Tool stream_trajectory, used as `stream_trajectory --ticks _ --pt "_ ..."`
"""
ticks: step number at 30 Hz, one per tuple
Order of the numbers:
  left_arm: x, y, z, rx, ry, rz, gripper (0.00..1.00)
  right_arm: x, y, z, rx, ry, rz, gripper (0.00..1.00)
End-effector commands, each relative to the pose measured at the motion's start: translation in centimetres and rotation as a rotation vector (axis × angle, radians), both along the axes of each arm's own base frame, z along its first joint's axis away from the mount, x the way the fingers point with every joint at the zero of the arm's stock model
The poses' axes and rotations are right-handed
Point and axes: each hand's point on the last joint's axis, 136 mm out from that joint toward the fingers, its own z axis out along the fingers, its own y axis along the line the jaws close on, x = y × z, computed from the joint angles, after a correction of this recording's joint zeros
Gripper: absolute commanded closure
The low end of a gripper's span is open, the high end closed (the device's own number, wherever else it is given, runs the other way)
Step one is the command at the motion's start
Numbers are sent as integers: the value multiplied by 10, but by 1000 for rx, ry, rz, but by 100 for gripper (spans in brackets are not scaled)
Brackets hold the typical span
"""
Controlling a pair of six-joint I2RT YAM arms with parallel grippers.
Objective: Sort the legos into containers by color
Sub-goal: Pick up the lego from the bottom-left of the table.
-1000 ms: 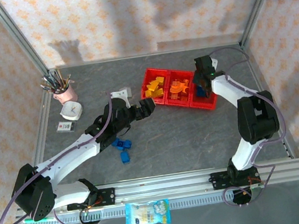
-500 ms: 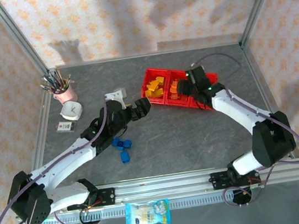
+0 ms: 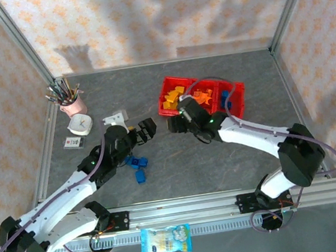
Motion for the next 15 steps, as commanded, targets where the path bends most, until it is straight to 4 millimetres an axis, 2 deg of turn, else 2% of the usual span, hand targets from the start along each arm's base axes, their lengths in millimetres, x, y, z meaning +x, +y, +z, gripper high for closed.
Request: stream_trajectory --ticks 1,8,15 --pt "-9 24 -14 47 36 83 1 -2 34 -3 38 -9 30 32" --pt "-24 50 -19 61 57 157 1 -23 106 -28 56 40 162 27" --pt "-36 74 -13 67 66 235 1 -23 154 -46 69 67 231 25"
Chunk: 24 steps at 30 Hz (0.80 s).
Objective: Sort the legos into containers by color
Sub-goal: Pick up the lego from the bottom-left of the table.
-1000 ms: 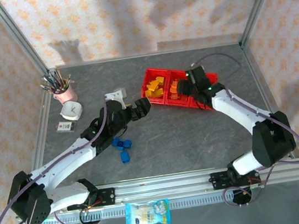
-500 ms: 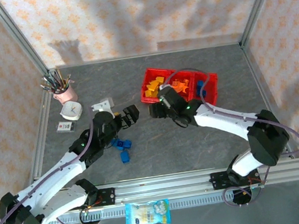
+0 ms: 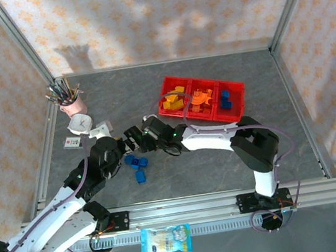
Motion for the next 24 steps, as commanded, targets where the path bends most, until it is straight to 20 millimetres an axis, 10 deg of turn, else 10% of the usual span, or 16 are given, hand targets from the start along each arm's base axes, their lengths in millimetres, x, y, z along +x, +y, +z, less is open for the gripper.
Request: stream_trajectory --ticks 1,11,24 --pt "-8 24 -6 32 36 94 1 5 25 3 37 -4 21 25" --pt "-27 62 -1 29 55 244 1 -19 60 -5 -18 -37 183 25" --pt "-41 82 6 -21 34 321 1 -50 57 -25 -146 -37 410 34"
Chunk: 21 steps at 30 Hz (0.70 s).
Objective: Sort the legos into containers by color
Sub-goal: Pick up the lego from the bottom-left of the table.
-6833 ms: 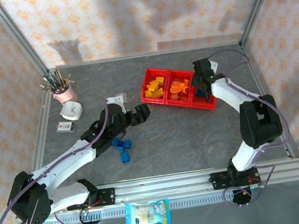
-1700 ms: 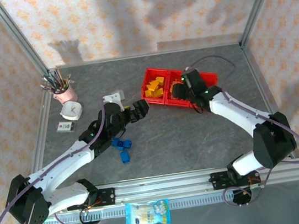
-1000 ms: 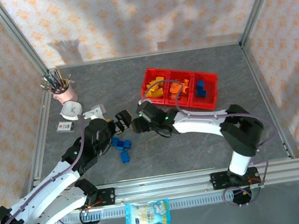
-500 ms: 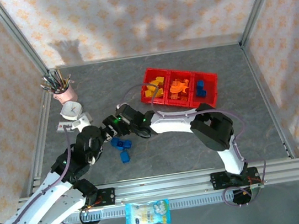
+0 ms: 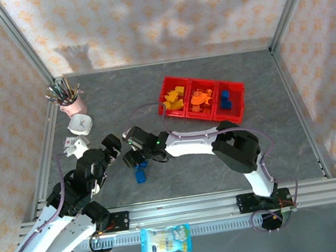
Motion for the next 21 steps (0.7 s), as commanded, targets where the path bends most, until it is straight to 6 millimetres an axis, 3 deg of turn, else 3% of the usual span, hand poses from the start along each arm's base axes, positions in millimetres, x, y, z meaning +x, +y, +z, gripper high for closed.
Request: stream_trajectory --ticks 1,14,21 --pt "-4 12 5 3 -4 54 1 -3 -1 -4 -58 -20 73 35" --pt "-5 12 6 5 -8 50 1 -10 -1 -18 -152 -40 157 44" --pt "-4 12 7 -2 -15 50 1 -23 6 -3 -101 -24 214 36"
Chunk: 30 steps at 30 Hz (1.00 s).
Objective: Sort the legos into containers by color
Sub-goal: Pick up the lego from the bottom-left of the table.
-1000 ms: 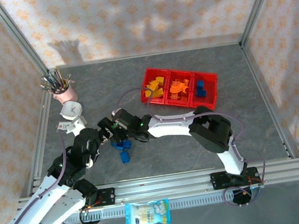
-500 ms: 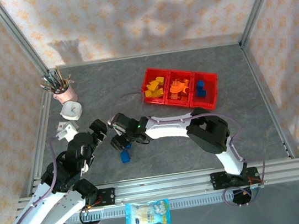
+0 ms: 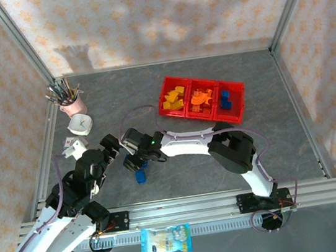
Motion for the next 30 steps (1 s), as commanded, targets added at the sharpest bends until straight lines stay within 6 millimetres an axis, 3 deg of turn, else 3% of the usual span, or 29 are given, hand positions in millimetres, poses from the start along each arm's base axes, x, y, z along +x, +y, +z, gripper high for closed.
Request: stream_trajectory --ticks 1,9,14,25,30 --pt "-2 9 7 10 -13 33 1 -13 2 6 0 23 60 36" --pt "-2 9 7 6 -20 32 1 -22 -3 -7 -50 20 71 33" --pt "-2 8 7 8 -20 31 1 -10 -8 -11 -97 -33 29 36" --pt "-1 7 11 -4 -36 23 1 -1 -8 -3 -101 -73 0 58" --pt "0 4 14 -8 -44 10 1 3 -7 14 -61 -92 -25 69"
